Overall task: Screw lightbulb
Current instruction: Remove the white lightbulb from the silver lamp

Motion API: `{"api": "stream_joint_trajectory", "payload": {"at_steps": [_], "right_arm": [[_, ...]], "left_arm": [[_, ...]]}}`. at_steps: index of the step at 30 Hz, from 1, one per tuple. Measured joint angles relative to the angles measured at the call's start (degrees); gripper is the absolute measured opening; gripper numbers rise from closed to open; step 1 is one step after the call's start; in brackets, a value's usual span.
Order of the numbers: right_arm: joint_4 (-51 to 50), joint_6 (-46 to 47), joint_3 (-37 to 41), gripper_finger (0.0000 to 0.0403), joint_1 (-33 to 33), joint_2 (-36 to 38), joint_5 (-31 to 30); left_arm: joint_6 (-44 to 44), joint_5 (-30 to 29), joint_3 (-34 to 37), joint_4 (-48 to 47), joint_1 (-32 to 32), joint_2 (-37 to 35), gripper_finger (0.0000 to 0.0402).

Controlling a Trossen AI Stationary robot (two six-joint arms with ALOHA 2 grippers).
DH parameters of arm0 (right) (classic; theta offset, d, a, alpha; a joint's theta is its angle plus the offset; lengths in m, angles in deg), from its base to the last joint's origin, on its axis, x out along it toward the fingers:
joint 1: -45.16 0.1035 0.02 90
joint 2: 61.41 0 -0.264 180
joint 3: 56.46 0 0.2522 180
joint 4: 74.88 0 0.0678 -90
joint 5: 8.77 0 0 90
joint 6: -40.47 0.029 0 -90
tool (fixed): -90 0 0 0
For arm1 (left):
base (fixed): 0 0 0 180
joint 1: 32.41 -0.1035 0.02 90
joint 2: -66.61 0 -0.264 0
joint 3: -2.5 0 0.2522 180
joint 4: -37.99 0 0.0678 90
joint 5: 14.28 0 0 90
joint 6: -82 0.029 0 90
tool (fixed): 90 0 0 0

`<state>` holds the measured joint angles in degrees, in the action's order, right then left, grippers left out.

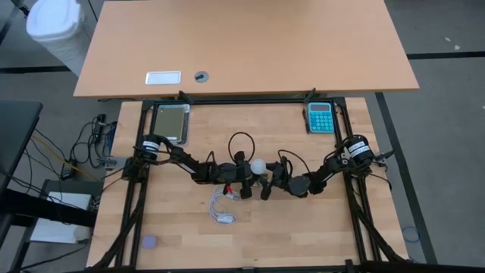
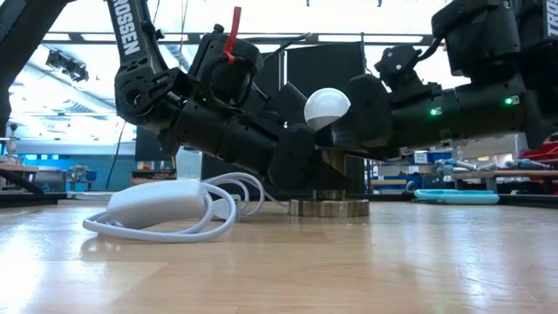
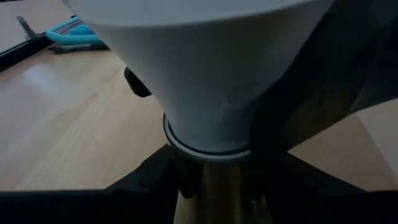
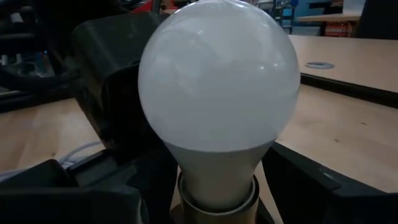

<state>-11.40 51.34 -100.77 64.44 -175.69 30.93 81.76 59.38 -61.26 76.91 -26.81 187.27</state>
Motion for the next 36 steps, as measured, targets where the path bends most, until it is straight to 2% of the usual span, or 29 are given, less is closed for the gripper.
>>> {"api": "stream_joint_trajectory", "payload": {"at_steps": [6,12,18,22,28,32,36], "right_arm": [[0.04,-0.05,0.00,0.0218,-0.23,0.00,0.36],[-0.01,-1.10,0.06,0.0156,-0.28,0.00,1.70],[0.10,-1.75,0.17,0.0155,-0.32,0.00,3.19],[2.59,-1.88,2.17,0.0161,-0.47,0.05,7.16],[9.52,-1.79,6.98,0.0157,-3.14,0.11,17.58],[10.07,-3.67,8.22,0.0157,-7.10,0.26,28.19],[10.42,-6.95,8.84,0.0158,-12.12,0.33,41.52]], "left_arm": [[-0.03,0.02,0.00,0.04,0.00,0.00,0.0188],[-0.23,0.07,0.02,0.00,0.00,0.00,0.0188],[-0.21,0.07,0.04,-0.02,0.02,0.00,0.0188],[-0.16,0.65,0.04,0.04,0.07,0.00,0.0188],[-0.04,1.03,-0.11,0.27,0.11,0.00,0.0188],[-0.19,0.96,-0.07,0.09,0.11,0.00,0.0188],[-0.04,0.81,0.00,0.00,0.12,0.00,0.0188]]}}
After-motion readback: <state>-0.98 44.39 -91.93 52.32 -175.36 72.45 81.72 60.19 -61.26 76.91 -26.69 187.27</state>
